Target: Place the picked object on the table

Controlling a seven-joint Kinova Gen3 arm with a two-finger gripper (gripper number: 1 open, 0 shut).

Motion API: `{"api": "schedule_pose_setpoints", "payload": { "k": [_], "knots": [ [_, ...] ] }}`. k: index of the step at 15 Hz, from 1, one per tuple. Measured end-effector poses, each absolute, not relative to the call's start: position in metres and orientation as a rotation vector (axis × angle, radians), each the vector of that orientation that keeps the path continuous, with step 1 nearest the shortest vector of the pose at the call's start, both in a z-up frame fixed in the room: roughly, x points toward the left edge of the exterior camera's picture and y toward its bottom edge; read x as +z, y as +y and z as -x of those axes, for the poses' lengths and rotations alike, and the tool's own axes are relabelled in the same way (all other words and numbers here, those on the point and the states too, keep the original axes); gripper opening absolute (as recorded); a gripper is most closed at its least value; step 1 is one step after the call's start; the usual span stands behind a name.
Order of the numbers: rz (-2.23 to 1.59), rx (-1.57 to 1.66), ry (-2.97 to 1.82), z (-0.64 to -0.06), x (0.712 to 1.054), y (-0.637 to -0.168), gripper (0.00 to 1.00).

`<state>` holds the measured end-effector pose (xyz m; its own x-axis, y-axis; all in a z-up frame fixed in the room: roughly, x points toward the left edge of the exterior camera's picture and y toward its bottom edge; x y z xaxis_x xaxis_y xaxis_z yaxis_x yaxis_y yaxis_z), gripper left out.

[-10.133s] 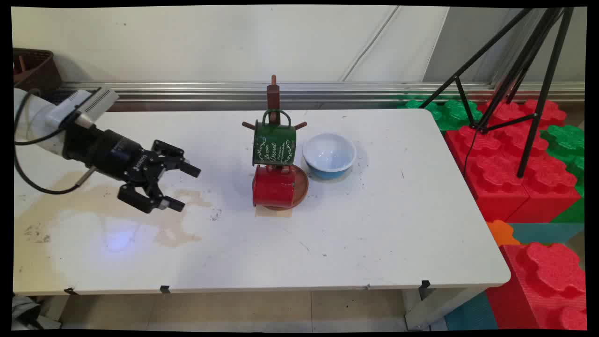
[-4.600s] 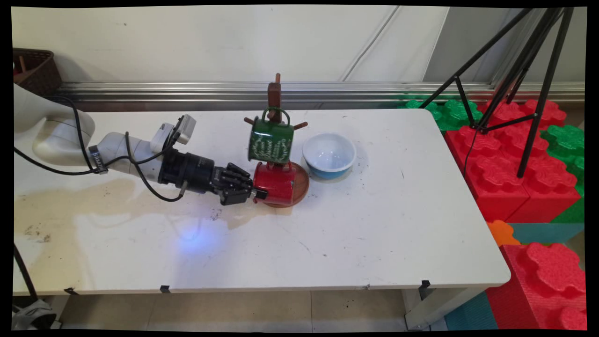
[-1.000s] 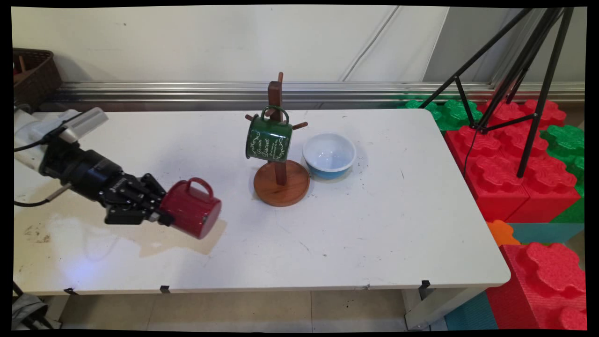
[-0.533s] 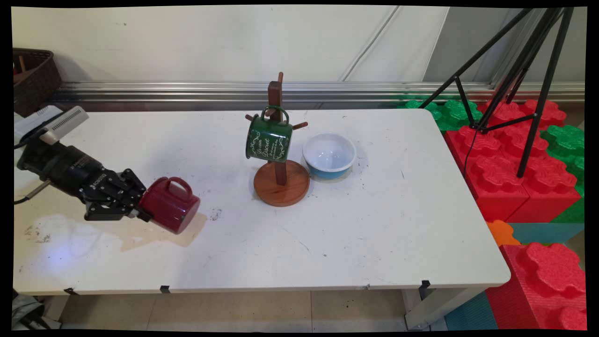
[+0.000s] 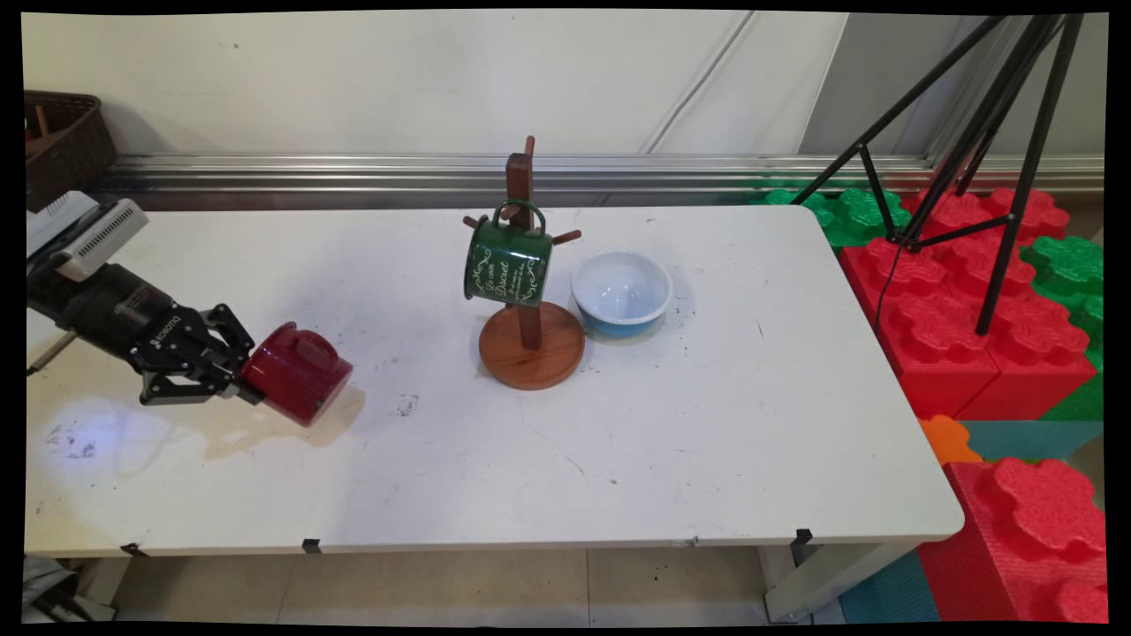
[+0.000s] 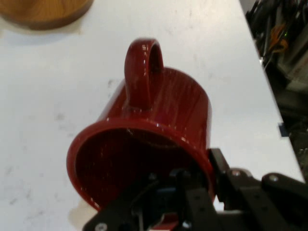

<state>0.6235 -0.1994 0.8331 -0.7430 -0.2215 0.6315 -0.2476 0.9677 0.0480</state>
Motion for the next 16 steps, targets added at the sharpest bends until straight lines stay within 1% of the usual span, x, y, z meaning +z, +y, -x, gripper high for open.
{"api": "schedule_pose_setpoints", "payload": {
  "k": [11,16],
  "knots": [
    [-0.191,0.202,-2.607,-0.631,0.852,-0.202,0.00],
    [-0.174,0.240,-2.664,-0.630,0.853,-0.200,0.00]
  ]
}}
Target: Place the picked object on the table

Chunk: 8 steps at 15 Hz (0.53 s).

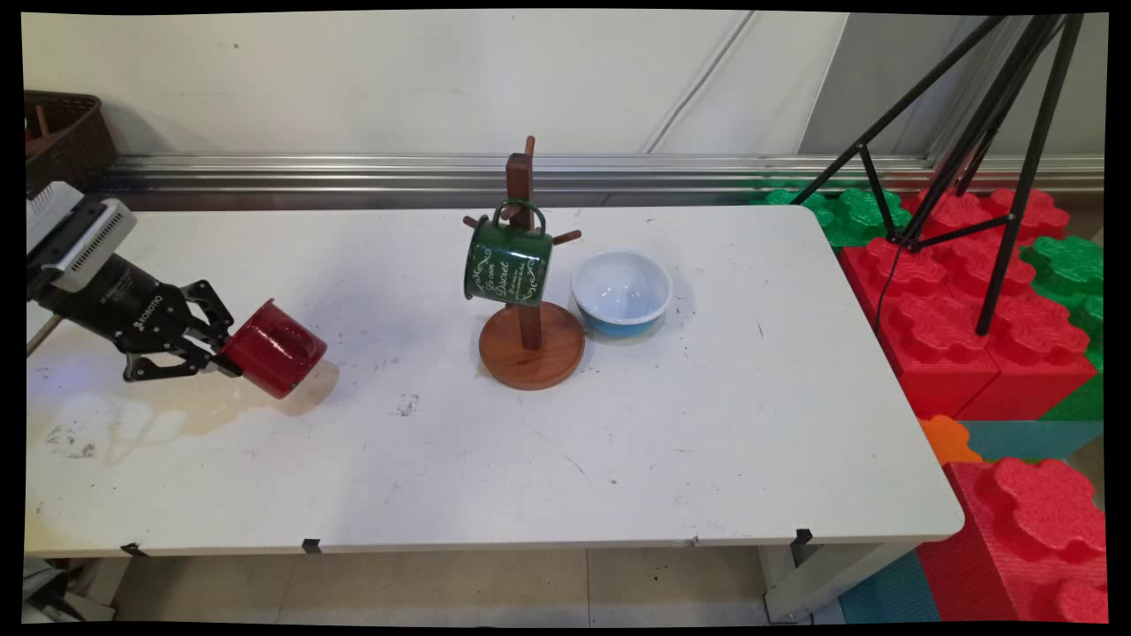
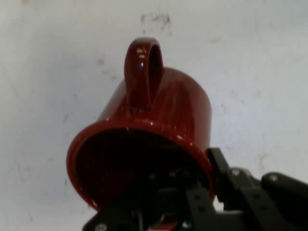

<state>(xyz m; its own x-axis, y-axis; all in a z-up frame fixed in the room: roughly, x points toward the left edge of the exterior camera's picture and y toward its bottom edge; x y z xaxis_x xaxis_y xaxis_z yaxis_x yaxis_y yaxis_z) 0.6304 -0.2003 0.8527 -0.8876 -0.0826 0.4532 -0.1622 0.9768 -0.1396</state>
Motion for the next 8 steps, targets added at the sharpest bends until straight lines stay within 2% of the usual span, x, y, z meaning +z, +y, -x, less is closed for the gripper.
{"api": "schedule_pose_setpoints", "payload": {
  "k": [8],
  "knots": [
    [-0.171,0.240,-2.727,-0.621,0.840,-0.197,0.00]
  ]
}}
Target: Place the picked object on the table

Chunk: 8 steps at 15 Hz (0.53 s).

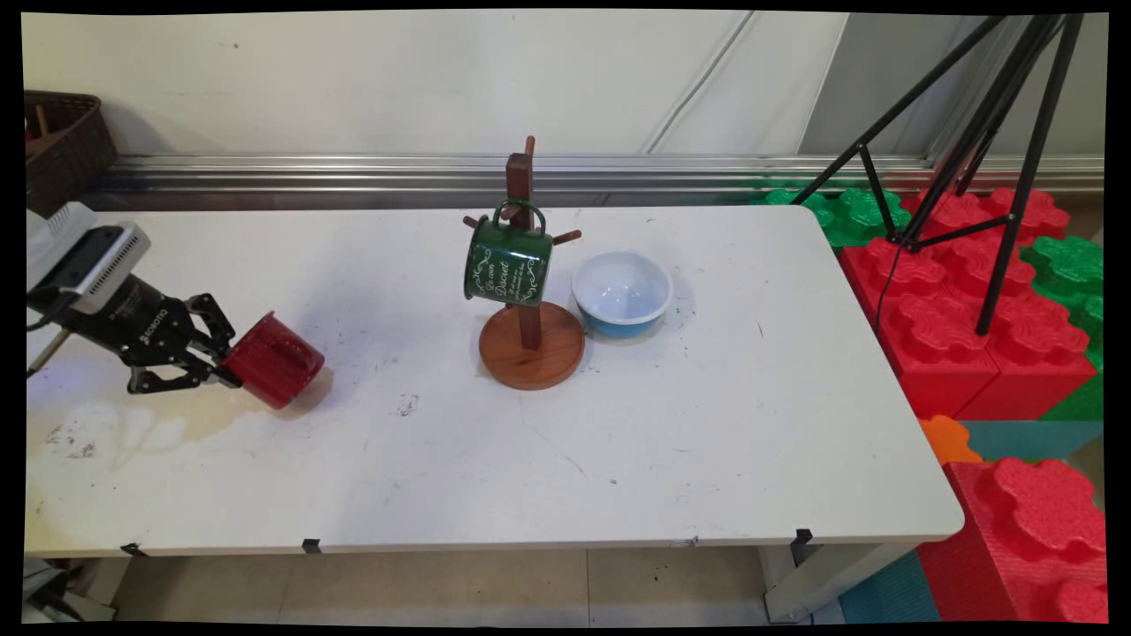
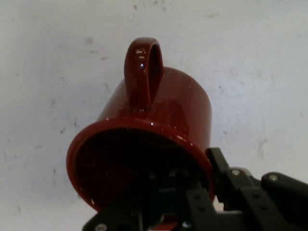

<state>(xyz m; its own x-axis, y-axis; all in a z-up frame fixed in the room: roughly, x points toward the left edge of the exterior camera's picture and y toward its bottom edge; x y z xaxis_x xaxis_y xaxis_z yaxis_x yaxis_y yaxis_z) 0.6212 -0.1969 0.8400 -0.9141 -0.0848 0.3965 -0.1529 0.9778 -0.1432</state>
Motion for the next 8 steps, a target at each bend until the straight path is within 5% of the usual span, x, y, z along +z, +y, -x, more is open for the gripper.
{"api": "schedule_pose_setpoints", "payload": {
  "k": [8],
  "knots": [
    [-0.174,0.244,-2.755,-0.6128,0.8301,-0.1957,0.00]
  ]
}}
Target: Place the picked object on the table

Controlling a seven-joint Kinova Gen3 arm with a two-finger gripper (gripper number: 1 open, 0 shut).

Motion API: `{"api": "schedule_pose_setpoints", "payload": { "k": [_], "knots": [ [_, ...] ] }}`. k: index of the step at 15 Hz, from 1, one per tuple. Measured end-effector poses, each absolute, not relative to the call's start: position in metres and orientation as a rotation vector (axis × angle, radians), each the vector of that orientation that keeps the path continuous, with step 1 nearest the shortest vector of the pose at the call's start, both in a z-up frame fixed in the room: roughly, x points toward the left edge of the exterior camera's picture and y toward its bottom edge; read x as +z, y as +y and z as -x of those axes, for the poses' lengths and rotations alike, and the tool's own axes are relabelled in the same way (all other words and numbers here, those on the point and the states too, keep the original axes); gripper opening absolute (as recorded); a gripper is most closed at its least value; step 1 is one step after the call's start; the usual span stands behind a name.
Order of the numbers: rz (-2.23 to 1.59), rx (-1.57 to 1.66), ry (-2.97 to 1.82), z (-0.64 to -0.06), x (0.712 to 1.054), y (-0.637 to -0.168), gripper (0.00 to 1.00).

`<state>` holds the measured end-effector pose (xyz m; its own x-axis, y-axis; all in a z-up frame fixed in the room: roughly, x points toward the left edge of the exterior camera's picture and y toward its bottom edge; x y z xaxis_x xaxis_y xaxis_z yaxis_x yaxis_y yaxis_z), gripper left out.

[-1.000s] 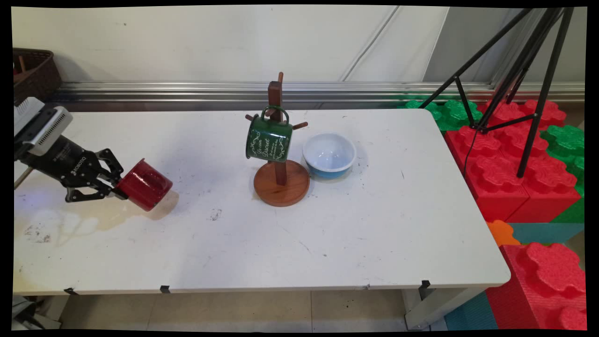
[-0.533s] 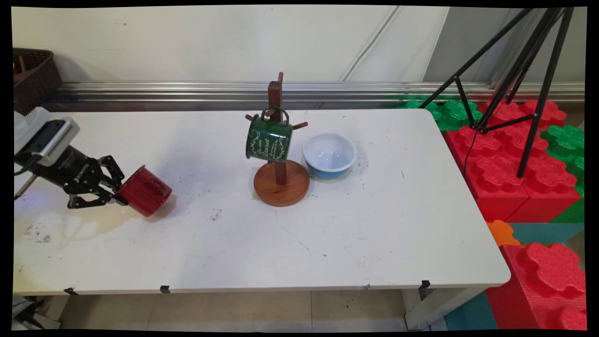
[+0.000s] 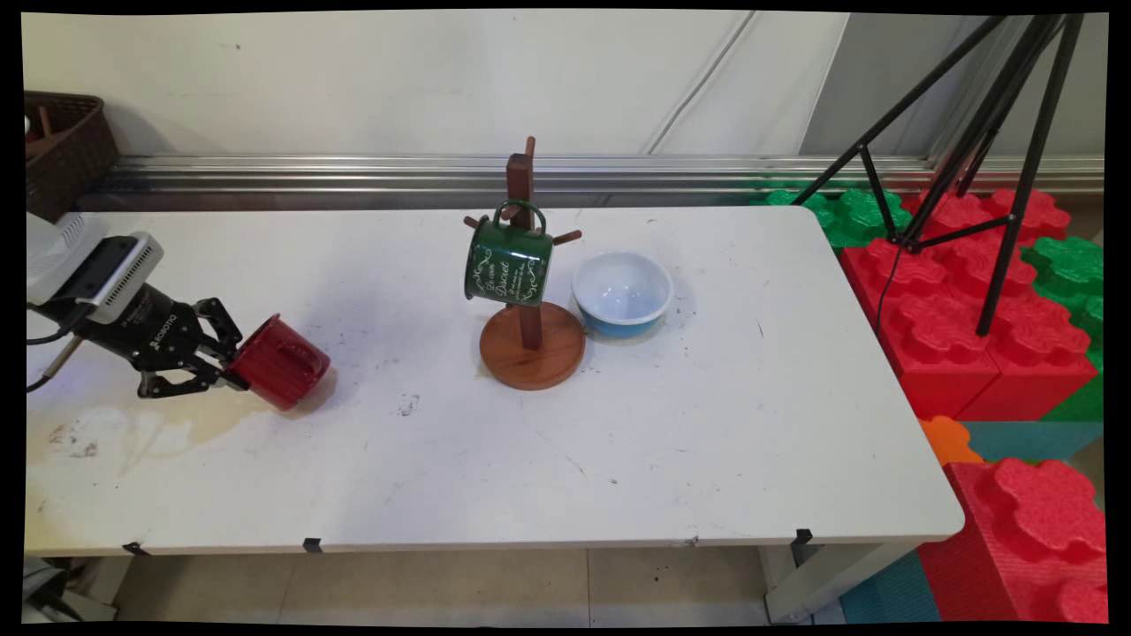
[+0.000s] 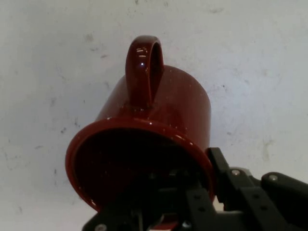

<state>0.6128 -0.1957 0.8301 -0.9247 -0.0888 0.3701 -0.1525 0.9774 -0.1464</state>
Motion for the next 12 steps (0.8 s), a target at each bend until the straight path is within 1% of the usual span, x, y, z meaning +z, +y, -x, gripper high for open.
{"api": "schedule_pose_setpoints", "payload": {
  "k": [2,3,12],
  "knots": [
    [-0.174,0.237,-2.755,-0.6110,0.8284,-0.1961,0.00],
    [-0.174,0.237,-2.754,-0.6103,0.8285,-0.1962,1.00],
    [-0.170,0.213,-2.732,-0.6030,0.8284,-0.1997,1.00]
  ]
}}
